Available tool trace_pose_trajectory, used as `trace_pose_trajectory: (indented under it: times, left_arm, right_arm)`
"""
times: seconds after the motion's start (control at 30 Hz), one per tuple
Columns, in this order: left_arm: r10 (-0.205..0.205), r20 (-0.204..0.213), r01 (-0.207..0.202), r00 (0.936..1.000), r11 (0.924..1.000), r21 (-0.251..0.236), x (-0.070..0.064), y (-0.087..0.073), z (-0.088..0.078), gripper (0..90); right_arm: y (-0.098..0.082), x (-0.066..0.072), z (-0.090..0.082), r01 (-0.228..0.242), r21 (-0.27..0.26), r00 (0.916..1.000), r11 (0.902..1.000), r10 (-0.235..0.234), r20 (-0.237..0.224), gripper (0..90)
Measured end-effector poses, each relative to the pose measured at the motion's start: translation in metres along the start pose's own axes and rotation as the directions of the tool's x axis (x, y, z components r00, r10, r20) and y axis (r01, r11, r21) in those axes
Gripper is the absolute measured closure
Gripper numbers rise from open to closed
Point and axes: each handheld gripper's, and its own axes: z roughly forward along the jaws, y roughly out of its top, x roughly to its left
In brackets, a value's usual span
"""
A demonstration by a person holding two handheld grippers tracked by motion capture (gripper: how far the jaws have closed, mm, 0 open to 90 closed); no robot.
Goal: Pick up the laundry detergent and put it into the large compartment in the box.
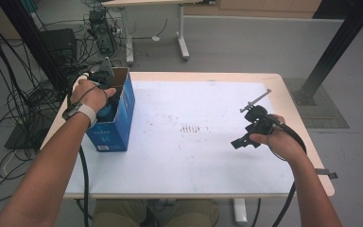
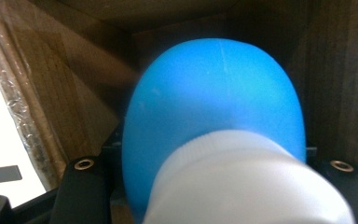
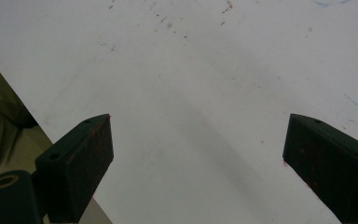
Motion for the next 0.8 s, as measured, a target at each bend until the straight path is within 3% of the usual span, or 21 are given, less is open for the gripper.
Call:
trace_pose_trajectory:
  times: [0.8]
  left_arm:
    - [0.001,-0.001,-0.001,1.0000,1.0000,-0.002,-0.0007,-0.0002,0.0000,38.5]
  right_arm:
    - [-0.0036,-0.0001,-0.0005,-0.005,-0.004,1.0000,1.0000,0.005,0.001,8.2]
